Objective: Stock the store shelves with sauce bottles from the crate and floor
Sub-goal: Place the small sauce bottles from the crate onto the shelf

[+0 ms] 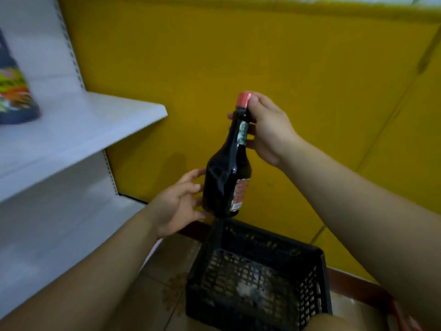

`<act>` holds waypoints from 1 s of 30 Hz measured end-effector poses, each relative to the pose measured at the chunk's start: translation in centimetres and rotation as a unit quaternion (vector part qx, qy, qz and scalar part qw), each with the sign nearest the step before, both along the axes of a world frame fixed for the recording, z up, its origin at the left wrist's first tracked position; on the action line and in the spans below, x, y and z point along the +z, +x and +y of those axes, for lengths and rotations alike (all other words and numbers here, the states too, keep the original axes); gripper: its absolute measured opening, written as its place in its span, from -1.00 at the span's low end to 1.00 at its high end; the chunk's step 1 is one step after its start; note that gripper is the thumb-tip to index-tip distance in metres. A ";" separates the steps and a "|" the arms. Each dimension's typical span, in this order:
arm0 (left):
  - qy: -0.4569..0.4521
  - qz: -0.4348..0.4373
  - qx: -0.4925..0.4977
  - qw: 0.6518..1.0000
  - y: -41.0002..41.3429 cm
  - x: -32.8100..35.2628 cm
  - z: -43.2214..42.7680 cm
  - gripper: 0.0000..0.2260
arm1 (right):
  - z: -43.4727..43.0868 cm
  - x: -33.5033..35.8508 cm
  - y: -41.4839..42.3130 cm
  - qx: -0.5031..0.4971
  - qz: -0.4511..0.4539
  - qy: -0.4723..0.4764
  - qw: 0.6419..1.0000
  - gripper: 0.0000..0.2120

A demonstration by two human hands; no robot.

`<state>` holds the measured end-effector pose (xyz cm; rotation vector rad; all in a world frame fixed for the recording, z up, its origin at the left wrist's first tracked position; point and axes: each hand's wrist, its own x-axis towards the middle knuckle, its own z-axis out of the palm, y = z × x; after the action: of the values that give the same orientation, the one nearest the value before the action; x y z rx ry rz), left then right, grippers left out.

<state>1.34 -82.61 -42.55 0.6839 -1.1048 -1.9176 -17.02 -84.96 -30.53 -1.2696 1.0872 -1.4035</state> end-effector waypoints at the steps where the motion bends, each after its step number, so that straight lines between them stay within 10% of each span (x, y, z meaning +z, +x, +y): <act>1: 0.001 0.016 -0.026 1.000 0.8 1.7 0.9 -0.46 | 1.0 1.8 1.0 0.022 -0.038 -0.004 0.999 -0.80; 9: -0.098 0.035 -0.019 0.994 4.6 10.0 9.4 -0.65 | 7.9 10.7 9.0 0.109 -0.120 -0.031 0.986 -0.69; 15: -0.230 -0.095 0.246 0.937 7.0 13.3 14.1 -0.54 | 12.0 14.6 12.8 0.123 0.214 -0.111 0.963 -0.58; 19: -0.247 -0.106 0.323 0.907 10.2 14.1 16.3 -0.46 | 13.8 15.4 15.5 0.146 0.085 -0.107 0.980 -0.69; 26: -0.157 0.059 0.082 0.982 16.0 15.3 20.0 -0.14 | 17.1 17.7 20.1 0.291 -0.163 -0.098 0.938 -0.81; 30: -0.214 -0.024 0.253 0.943 16.1 16.2 21.6 -0.18 | 17.4 18.7 22.3 0.264 -0.094 -0.156 0.947 -0.92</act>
<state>17.47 -60.98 -26.33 0.6851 -1.1865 -1.1831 5.29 -67.57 -11.79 -1.4787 0.3548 -1.2686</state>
